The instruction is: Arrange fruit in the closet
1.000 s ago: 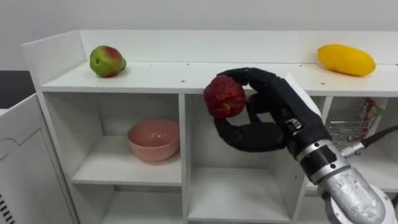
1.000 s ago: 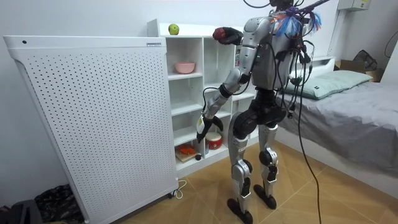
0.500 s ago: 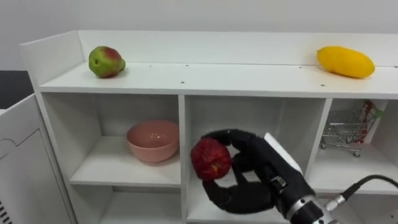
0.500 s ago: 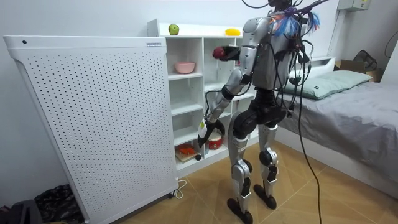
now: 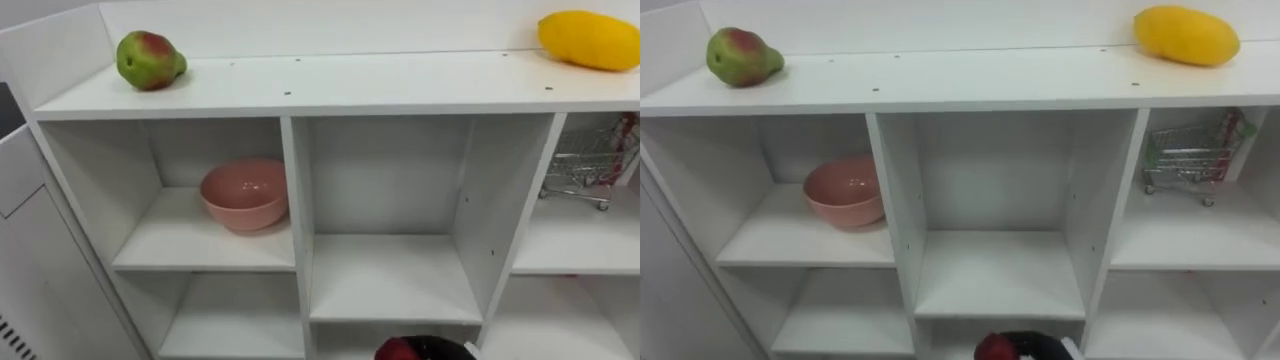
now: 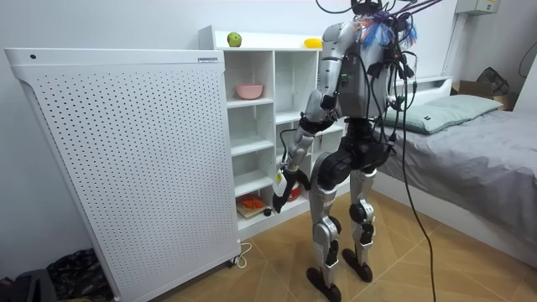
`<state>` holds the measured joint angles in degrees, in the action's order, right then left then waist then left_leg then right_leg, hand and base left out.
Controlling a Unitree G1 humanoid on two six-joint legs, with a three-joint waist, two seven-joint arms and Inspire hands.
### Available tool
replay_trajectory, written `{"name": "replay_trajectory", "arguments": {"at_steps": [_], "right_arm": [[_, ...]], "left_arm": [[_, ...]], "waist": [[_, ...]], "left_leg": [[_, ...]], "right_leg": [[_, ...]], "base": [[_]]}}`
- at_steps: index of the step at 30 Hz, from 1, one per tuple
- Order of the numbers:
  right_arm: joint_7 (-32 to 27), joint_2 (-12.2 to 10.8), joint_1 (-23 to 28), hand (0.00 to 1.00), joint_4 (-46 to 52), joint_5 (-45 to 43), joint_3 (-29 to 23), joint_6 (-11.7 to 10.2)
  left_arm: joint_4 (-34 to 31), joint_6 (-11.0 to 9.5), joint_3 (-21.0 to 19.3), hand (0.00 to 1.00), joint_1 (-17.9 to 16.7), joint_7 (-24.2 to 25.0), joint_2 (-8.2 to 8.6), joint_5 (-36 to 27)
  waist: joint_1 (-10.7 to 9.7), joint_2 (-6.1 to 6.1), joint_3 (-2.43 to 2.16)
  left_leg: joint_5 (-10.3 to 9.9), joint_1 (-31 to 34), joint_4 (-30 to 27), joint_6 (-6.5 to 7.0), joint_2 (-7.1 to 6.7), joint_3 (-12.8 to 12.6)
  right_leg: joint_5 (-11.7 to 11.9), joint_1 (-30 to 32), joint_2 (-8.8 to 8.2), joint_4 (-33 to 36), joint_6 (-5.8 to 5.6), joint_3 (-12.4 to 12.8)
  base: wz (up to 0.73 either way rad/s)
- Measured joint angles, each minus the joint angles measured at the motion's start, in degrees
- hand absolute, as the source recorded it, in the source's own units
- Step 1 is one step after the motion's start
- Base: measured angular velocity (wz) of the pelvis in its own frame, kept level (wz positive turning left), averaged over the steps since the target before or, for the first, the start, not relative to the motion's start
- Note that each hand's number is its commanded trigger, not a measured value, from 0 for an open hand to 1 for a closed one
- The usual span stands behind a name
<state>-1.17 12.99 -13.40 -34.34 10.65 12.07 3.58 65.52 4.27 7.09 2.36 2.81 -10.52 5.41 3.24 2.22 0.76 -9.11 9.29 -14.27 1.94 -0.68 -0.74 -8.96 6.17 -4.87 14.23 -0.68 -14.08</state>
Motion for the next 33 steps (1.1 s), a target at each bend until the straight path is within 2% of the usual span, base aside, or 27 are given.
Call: {"name": "replay_trajectory", "arguments": {"at_steps": [1,3,4,6,9,11,13,17,23,27,29,31,33], "right_arm": [[-0.7,-0.1,-1.6,1.00,-2.1,1.2,0.0,0.0],[-1.1,-0.3,-3.8,1.00,-4.2,3.9,-0.2,-0.4],[-1.3,-0.6,-5.3,1.00,-6.1,6.1,-0.4,-1.2],[-1.2,-1.0,-7.7,1.00,-10.4,9.7,-0.5,-1.8],[-1.3,-2.0,-9.1,1.00,-14.8,13.1,-2.1,-2.2],[-1.3,-2.0,-10.0,1.00,-16.7,15.0,-2.2,-2.3],[-1.3,-1.9,-10.5,1.00,-17.5,19.5,-2.2,-2.2],[-1.3,-1.2,-14.9,1.00,-21.8,25.9,-2.2,-2.2],[-1.4,0.7,-18.8,1.00,-23.6,33.4,-2.3,-1.5],[-1.4,1.1,-22.1,1.00,-25.4,39.3,-3.6,-0.9],[-1.8,2.1,-23.0,1.00,-25.8,42.7,-4.6,-0.8],[-2.2,3.2,-24.2,1.00,-25.8,45.1,-4.6,0.2],[-3.0,4.1,-25.7,1.00,-25.8,48.2,-4.6,0.3]], "left_arm": [[1.1,-0.4,0.2,0.00,0.8,-0.1,0.04,-1.3],[2.8,-0.8,0.6,0.00,1.9,-0.2,-0.09,-3.3],[3.4,-0.8,0.9,0.00,2.7,-0.5,-0.05,-3.7],[3.9,-0.8,1.0,0.00,3.1,-1.5,0.43,-3.9],[4.8,-1.1,1.1,0.00,4.0,-2.5,0.67,-5.9],[5.2,-1.2,1.1,0.00,4.9,-2.9,0.72,-5.9],[5.9,-1.2,2.7,0.00,5.8,-3.9,0.56,-7.6],[6.2,-1.2,2.8,0.00,7.7,-4.6,0.60,-10.6],[6.6,-0.8,4.9,0.00,8.1,-5.7,0.66,-14.5],[6.9,-0.6,5.3,0.00,8.2,-6.6,0.56,-18.9],[7.7,-0.5,5.7,0.00,8.7,-6.7,0.53,-20.7],[7.7,-0.5,6.1,0.00,8.8,-7.0,0.30,-21.4],[7.7,-0.4,6.8,0.00,8.8,-7.3,0.14,-21.7]], "waist": [[0.0,0.09,0.38],[0.2,-0.01,0.87],[0.2,-0.06,1.08],[0.6,-0.09,1.19],[1.8,-0.58,1.61],[2.1,-0.92,1.84],[2.2,-1.67,2.28],[3.2,-2.64,2.88],[4.6,-3.04,2.89],[4.7,-3.78,2.93],[4.7,-3.88,2.96],[4.9,-4.51,3.19],[5.1,-4.81,3.34]], "left_leg": [[0.0,0.9,-0.5,0.08,-0.15,0.0],[0.1,2.6,-1.2,0.22,-0.43,-0.2],[0.2,3.9,-1.6,0.33,-0.62,-0.1],[0.3,5.3,-2.2,0.39,-0.67,-0.1],[0.3,7.6,-3.3,0.39,-0.99,-0.1],[0.3,9.8,-4.3,0.43,-1.27,-0.3],[0.3,12.6,-5.9,0.46,-1.58,-0.7],[0.3,17.6,-8.6,0.51,-1.93,-0.9],[1.1,21.7,-9.2,0.58,-2.06,-0.7],[1.7,24.6,-9.8,0.51,-2.09,-0.7],[1.7,26.3,-10.8,0.54,-1.90,-1.1],[1.8,27.5,-11.4,0.62,-1.87,-2.0],[1.7,29.0,-12.2,0.67,-1.90,-1.8]], "right_leg": [[-0.3,1.4,-0.27,1.5,-0.04,-0.1],[-1.0,4.0,-0.89,3.7,-0.02,-0.1],[-1.3,5.4,-1.17,4.6,0.04,-0.2],[-1.3,7.0,-1.26,5.1,0.07,-0.1],[-2.1,9.9,-2.14,7.4,0.25,-0.2],[-2.6,12.5,-3.00,9.8,0.24,-0.2],[-3.6,15.7,-3.96,12.6,0.42,-0.3],[-4.3,21.1,-4.70,16.3,0.81,0.2],[-4.2,24.9,-4.99,16.8,1.21,-0.2],[-4.0,27.7,-5.14,17.6,1.48,-0.5],[-4.0,28.7,-5.22,18.0,1.52,-0.9],[-4.4,30.1,-5.56,19.2,1.46,-0.5],[-4.4,31.5,-5.65,20.0,1.45,-0.3]], "base": [[0.00],[0.00],[0.06],[0.02],[0.03],[0.07],[0.14],[0.03],[0.05],[0.09],[0.19],[0.14],[0.06]]}}
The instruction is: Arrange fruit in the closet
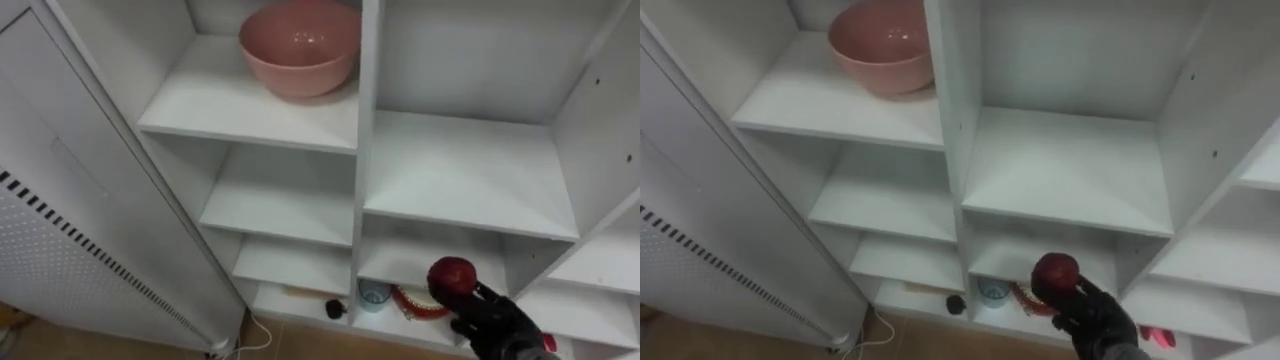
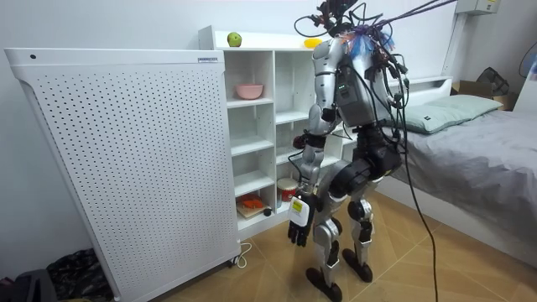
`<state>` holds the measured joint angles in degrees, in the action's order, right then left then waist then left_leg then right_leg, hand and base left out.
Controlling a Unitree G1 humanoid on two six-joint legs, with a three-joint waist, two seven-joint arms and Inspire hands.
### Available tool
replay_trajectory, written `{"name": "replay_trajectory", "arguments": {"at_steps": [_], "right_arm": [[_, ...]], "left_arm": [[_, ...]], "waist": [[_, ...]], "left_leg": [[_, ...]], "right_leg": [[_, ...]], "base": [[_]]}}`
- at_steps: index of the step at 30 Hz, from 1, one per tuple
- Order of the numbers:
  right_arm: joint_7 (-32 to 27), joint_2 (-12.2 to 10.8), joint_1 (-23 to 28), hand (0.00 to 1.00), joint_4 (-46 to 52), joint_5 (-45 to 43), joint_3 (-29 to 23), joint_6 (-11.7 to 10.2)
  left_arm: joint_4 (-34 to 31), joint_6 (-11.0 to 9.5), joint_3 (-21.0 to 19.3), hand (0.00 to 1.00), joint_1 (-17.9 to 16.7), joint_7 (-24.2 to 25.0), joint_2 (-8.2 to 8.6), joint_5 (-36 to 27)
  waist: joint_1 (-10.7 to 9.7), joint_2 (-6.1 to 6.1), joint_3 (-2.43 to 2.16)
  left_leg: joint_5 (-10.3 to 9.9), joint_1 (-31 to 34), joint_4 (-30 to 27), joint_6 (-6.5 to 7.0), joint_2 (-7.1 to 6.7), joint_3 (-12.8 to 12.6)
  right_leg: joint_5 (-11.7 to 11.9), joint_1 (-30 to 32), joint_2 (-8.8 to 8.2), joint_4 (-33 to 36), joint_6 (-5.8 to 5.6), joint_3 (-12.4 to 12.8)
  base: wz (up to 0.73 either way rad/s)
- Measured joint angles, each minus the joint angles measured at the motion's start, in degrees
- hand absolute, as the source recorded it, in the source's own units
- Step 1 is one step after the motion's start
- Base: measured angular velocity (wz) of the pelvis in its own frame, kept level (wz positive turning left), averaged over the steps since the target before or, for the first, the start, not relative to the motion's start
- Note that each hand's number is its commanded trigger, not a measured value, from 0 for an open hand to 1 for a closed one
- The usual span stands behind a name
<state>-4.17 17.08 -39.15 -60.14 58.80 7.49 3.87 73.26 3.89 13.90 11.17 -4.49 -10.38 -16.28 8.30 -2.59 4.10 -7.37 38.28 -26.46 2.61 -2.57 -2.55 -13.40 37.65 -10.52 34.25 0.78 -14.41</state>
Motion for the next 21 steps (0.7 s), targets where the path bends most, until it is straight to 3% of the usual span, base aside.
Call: {"name": "replay_trajectory", "arguments": {"at_steps": [6,11,13,21], "right_arm": [[-1.9,1.7,-2.7,1.00,-0.3,6.8,-4.0,0.0],[-5.5,3.3,-2.8,1.00,-0.2,8.2,-4.4,-0.1],[-6.2,3.4,-2.9,0.00,-0.2,8.9,-4.4,-0.1],[-11.0,5.2,-5.0,0.00,0.1,13.3,-4.4,-0.1]], "left_arm": [[0.0,0.9,1.6,0.00,-0.1,-0.3,-0.42,0.0],[0.0,1.5,3.2,0.00,-0.4,-0.4,-1.01,0.0],[0.0,1.7,3.3,0.00,-0.8,-0.4,-1.33,0.1],[-0.1,2.7,3.2,0.00,-1.8,-2.7,-1.67,0.2]], "waist": [[0.3,-0.06,0.05],[1.8,-0.06,0.06],[1.8,-0.08,0.04],[1.6,-0.20,-0.08]], "left_leg": [[-0.5,4.5,-3.7,0.41,-0.19,0.6],[-1.7,8.6,-8.4,0.45,-0.13,0.8],[-2.1,9.8,-10.0,0.41,-0.13,0.9],[-2.6,14.4,-13.7,0.26,-0.23,0.6]], "right_leg": [[-0.7,3.7,-0.28,3.3,0.23,-0.2],[-2.0,7.4,-0.60,7.3,0.52,0.4],[-2.6,8.5,-0.73,8.8,0.58,0.5],[-4.0,13.3,-1.66,13.4,1.21,1.1]], "base": [[0.09],[0.02],[0.06],[0.01]]}}
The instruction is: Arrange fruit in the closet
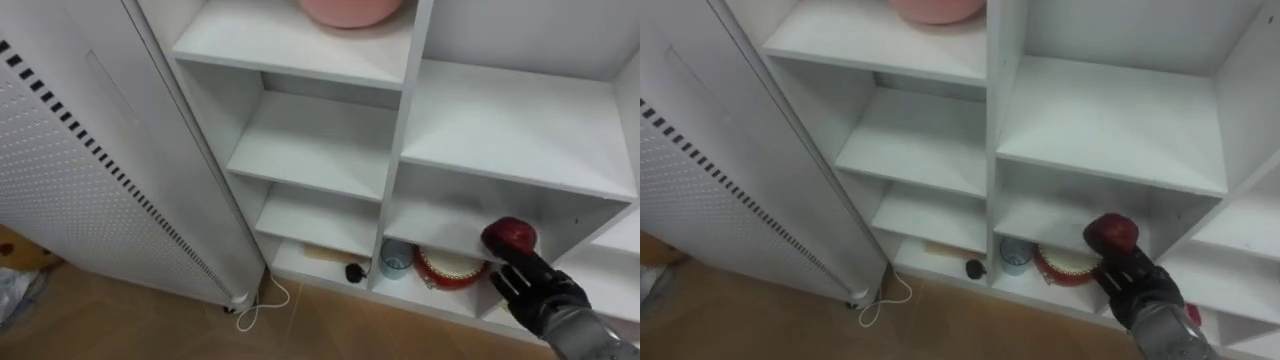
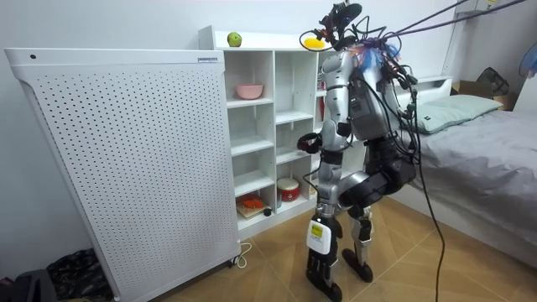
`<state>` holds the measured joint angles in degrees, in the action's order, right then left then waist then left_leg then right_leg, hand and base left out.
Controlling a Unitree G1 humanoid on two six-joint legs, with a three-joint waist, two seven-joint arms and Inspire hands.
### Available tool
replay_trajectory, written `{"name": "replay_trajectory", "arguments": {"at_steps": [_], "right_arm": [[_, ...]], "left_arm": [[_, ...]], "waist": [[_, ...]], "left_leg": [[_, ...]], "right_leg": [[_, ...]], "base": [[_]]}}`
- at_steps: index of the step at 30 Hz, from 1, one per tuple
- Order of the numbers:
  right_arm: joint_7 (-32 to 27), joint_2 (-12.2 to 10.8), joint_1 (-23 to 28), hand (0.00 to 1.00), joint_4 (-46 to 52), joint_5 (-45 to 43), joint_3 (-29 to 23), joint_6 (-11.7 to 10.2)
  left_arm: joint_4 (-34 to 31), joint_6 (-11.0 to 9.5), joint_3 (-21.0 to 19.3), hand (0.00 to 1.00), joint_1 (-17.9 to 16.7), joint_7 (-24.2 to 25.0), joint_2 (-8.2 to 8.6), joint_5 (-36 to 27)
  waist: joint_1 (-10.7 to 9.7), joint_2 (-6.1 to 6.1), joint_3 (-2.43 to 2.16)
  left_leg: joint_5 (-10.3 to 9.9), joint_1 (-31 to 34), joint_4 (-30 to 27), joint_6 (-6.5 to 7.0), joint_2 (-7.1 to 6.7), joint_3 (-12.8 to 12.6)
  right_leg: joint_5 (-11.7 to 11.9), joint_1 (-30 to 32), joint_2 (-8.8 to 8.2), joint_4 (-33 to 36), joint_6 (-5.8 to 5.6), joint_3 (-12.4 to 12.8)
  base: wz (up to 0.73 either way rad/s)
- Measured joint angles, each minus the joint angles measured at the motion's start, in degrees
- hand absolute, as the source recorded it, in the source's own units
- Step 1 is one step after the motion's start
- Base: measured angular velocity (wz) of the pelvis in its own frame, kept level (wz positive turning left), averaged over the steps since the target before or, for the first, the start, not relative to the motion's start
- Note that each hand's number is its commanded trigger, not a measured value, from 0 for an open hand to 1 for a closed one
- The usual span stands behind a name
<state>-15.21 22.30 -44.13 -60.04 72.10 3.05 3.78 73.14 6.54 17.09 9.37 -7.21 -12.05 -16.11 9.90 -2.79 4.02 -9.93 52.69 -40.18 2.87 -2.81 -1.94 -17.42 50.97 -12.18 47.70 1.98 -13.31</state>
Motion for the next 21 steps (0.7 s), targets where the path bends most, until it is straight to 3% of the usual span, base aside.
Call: {"name": "replay_trajectory", "arguments": {"at_steps": [3,9,21], "right_arm": [[-2.2,1.4,-1.5,0.00,0.0,2.5,-0.2,0.0],[-4.4,1.4,-3.0,0.00,0.2,4.0,-0.2,0.1],[-4.7,1.4,-3.1,0.00,0.3,2.9,0.2,0.1]], "left_arm": [[0.0,0.7,0.0,0.00,-0.1,-0.8,-0.18,-0.1],[0.0,1.1,0.1,0.00,-0.3,-1.3,-0.16,-0.1],[-0.2,1.8,0.1,0.00,-1.6,-2.2,-0.61,0.1]], "waist": [[-0.2,-0.05,-0.03],[-0.5,-0.49,-0.30],[-0.2,-0.52,-0.32]], "left_leg": [[-0.5,1.3,-2.0,-0.31,0.13,0.2],[-0.9,2.1,-3.8,-0.34,0.30,0.2],[-1.9,-0.3,-5.7,-0.07,1.01,0.1]], "right_leg": [[-0.5,0.8,-0.42,1.6,0.51,-0.8],[-1.4,1.0,-0.61,3.3,0.59,-1.1],[-1.5,-1.7,0.19,3.9,0.47,-0.8]], "base": [[0.07],[0.08],[-0.04]]}}
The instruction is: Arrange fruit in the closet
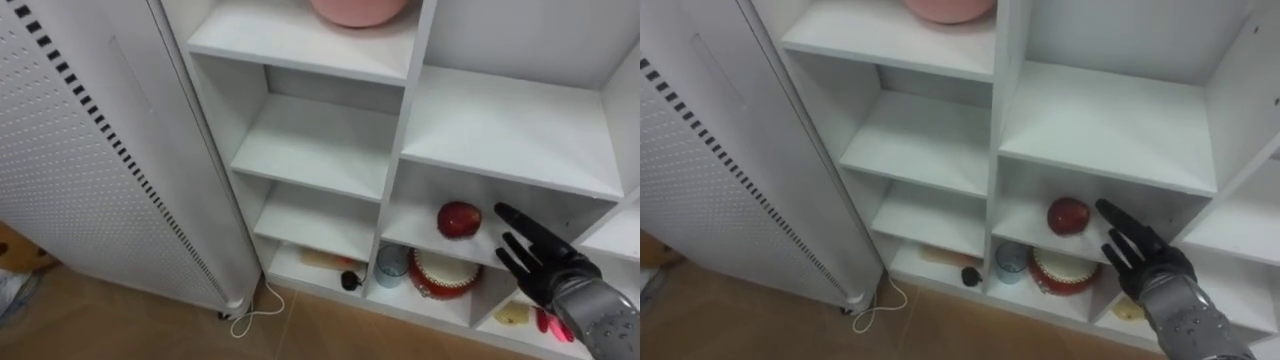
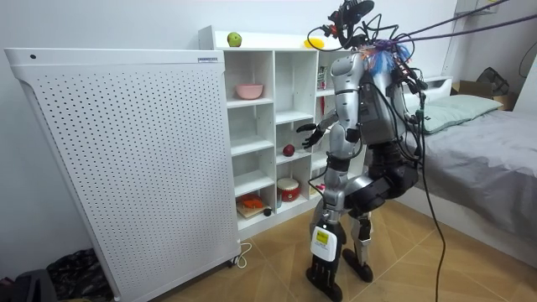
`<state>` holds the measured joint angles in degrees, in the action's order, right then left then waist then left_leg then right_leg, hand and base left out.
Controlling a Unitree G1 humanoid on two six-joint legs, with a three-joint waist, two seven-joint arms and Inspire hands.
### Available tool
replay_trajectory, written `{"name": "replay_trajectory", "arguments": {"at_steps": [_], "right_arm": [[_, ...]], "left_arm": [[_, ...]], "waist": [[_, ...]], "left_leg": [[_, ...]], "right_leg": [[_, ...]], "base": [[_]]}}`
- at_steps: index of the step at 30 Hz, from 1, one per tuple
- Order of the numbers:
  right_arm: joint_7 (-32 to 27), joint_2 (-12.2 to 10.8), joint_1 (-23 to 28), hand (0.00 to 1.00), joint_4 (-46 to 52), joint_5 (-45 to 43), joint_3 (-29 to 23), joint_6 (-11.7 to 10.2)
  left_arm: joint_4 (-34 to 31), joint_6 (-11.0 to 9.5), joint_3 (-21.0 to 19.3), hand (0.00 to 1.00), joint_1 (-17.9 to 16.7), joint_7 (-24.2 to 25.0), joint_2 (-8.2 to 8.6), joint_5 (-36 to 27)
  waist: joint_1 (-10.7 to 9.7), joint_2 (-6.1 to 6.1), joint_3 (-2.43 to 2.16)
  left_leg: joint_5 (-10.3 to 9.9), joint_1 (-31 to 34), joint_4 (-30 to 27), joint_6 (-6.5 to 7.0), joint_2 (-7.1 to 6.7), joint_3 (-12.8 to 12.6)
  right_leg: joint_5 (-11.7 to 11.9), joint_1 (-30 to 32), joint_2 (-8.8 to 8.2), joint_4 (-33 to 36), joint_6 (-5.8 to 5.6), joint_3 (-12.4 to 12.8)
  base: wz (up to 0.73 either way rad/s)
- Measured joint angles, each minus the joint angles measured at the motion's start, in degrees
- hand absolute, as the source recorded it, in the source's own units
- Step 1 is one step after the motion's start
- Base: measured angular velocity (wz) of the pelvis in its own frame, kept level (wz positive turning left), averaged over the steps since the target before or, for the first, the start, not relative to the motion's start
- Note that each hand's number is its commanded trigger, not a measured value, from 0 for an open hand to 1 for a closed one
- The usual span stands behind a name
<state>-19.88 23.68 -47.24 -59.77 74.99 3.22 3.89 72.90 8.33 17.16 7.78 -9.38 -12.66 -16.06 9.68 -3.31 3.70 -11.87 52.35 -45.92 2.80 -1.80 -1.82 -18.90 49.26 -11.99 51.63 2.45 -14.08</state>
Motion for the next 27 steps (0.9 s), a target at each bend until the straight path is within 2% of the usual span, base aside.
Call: {"name": "replay_trajectory", "arguments": {"at_steps": [4,9,12,14,17,24,26,27], "right_arm": [[0.0,-0.1,0.0,0.00,0.0,-1.3,0.0,0.0],[0.0,-0.1,0.0,0.00,1.2,-1.2,0.0,0.0],[0.1,-0.2,0.0,0.00,2.0,-1.2,0.0,-0.1],[0.2,-0.4,0.0,0.00,1.9,-1.2,0.0,-0.1],[2.8,-0.5,0.2,0.00,-1.4,-1.6,0.0,0.1],[12.9,-0.5,5.1,0.00,-7.7,-8.9,1.8,0.1],[17.0,-0.5,8.9,0.00,-10.6,-13.4,2.5,0.2],[18.1,-0.5,10.0,0.00,-11.1,-14.5,2.5,0.2]], "left_arm": [[0.0,0.0,0.0,0.00,-0.2,0.0,0.00,0.0],[-0.2,-0.1,0.0,0.00,-0.9,0.0,0.01,0.0],[-1.1,-0.2,0.0,0.00,-1.1,0.0,0.03,0.0],[-1.5,-0.3,-0.1,0.00,-1.1,0.0,0.04,0.1],[-1.4,-0.3,-0.1,0.00,-1.5,0.0,0.17,0.1],[-1.9,0.1,-0.2,0.00,-2.3,1.4,0.01,0.3],[-1.8,-0.2,-0.2,0.00,-2.1,2.5,-0.12,0.4],[-1.8,-0.3,-0.2,0.00,-2.0,2.8,-0.26,0.4]], "waist": [[0.1,-0.08,-0.05],[0.1,-0.65,-0.33],[0.0,-0.70,-0.36],[0.2,-0.72,-0.35],[0.3,-0.57,-0.29],[1.1,0.77,-0.16],[1.2,2.15,-0.33],[1.2,2.37,-0.34]], "left_leg": [[0.0,-1.0,0.1,-0.02,0.09,-0.1],[0.0,-1.3,0.3,0.00,0.15,-0.5],[0.4,-1.7,1.6,-0.04,0.60,-0.4],[0.9,-3.0,3.4,-0.10,1.05,-0.4],[0.9,-6.0,4.9,0.00,1.01,-0.5],[0.9,-12.0,9.1,-0.02,1.39,0.3],[1.0,-14.7,11.2,-0.08,1.34,1.0],[1.0,-15.3,11.7,-0.10,1.19,1.2]], "right_leg": [[0.0,-0.8,0.03,0.0,0.04,0.1],[0.0,-0.9,0.00,0.0,0.00,0.5],[0.7,-1.5,0.44,-2.1,-0.62,0.1],[1.8,-3.0,1.19,-4.5,-0.56,-0.2],[2.1,-6.2,1.31,-6.4,-0.33,-0.7],[3.1,-13.5,3.02,-12.7,-1.23,-1.9],[3.5,-16.9,3.22,-15.7,-1.46,-3.1],[3.6,-17.6,3.20,-16.2,-1.52,-3.2]], "base": [[0.00],[-0.02],[-0.06],[-0.09],[0.00],[0.03],[0.08],[0.16]]}}
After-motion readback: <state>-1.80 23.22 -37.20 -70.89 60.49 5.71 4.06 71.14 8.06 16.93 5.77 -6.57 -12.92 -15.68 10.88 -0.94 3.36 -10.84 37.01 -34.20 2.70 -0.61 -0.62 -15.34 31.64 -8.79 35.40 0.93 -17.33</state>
